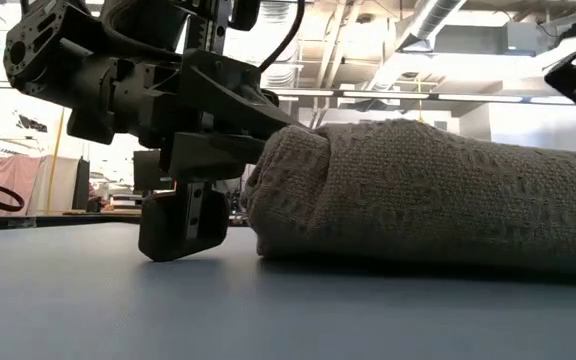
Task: Roll towel
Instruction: Roll the grey towel
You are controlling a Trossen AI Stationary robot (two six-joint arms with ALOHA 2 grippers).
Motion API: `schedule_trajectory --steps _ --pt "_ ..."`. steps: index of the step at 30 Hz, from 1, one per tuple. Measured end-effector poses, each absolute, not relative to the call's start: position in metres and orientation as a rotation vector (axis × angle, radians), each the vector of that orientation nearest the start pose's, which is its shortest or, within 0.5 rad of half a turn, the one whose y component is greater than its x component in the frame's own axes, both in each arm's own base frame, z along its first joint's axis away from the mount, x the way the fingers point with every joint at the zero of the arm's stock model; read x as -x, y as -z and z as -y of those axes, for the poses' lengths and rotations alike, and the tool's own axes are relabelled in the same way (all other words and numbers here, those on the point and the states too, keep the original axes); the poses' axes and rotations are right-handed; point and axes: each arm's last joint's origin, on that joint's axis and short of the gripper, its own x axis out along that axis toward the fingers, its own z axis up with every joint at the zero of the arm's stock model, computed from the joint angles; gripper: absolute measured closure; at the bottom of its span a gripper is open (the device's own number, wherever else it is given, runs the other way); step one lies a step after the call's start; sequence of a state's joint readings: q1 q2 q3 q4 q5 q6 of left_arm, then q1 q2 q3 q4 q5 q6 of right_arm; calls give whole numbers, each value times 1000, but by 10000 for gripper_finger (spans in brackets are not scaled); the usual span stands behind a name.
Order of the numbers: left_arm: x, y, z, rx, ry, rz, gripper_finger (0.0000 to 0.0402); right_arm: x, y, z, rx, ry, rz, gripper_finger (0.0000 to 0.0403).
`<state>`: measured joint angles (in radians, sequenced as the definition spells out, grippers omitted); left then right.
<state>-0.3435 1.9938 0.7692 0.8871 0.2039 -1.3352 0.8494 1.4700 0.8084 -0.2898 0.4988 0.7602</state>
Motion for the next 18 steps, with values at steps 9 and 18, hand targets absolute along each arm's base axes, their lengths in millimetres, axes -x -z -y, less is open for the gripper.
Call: schedule_trajectory --steps 9,18 --pt "-335 -102 127 1268 207 -633 401 -216 -186 -227 3 -23 -949 185" --pt "-333 -102 135 1262 205 -637 401 -224 -150 -228 31 63 -1047 202"
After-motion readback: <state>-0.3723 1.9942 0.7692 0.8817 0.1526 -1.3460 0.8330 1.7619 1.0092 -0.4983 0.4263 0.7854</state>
